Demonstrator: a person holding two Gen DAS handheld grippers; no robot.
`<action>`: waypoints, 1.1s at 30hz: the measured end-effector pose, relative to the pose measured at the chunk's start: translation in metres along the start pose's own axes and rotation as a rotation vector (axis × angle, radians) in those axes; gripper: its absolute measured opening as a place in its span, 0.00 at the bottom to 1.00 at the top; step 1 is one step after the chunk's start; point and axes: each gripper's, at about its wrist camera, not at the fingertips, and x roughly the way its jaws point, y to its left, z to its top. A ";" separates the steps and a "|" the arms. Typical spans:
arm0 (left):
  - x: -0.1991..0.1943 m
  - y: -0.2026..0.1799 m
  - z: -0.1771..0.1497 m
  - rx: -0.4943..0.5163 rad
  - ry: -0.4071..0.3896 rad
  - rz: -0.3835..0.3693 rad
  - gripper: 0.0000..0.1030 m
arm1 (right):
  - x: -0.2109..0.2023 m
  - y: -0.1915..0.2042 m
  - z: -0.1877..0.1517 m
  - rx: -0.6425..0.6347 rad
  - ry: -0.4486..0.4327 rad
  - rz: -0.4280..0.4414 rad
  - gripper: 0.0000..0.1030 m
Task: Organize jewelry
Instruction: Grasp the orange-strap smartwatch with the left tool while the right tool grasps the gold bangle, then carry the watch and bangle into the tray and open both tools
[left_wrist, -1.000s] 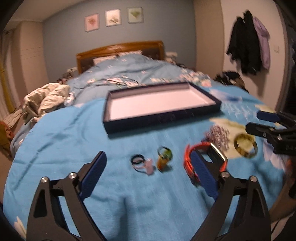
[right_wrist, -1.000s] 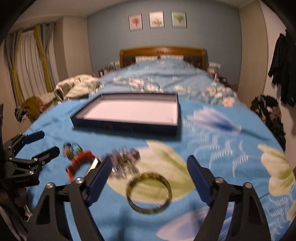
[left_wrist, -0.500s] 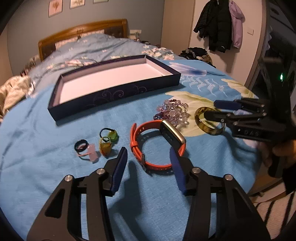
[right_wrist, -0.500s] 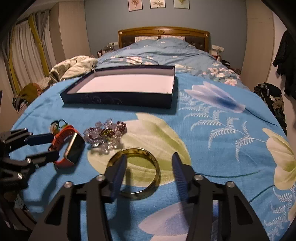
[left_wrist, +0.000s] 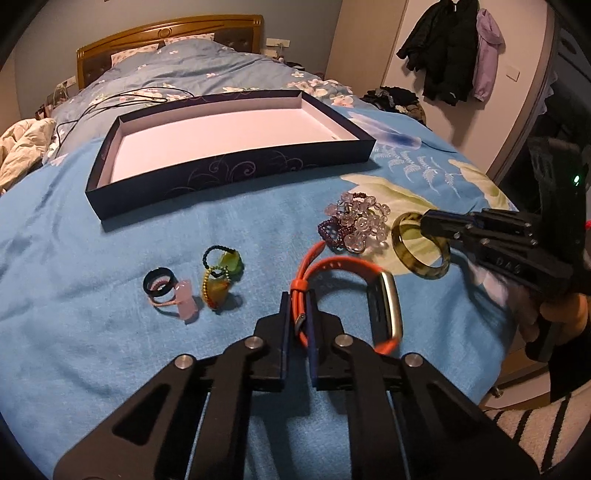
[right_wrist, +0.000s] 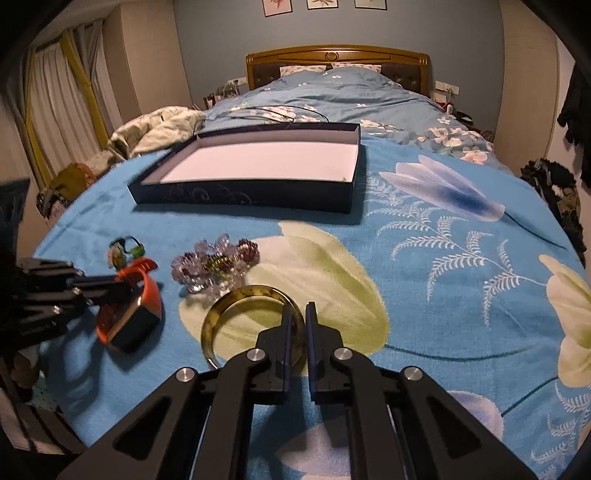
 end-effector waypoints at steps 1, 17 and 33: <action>-0.002 -0.001 0.001 0.001 -0.008 0.000 0.07 | -0.002 -0.001 0.001 0.009 -0.006 0.010 0.05; -0.033 0.045 0.086 -0.023 -0.178 0.103 0.09 | 0.004 -0.003 0.090 -0.019 -0.146 0.066 0.06; 0.058 0.124 0.198 -0.165 -0.115 0.174 0.09 | 0.122 -0.004 0.193 -0.040 -0.042 0.032 0.06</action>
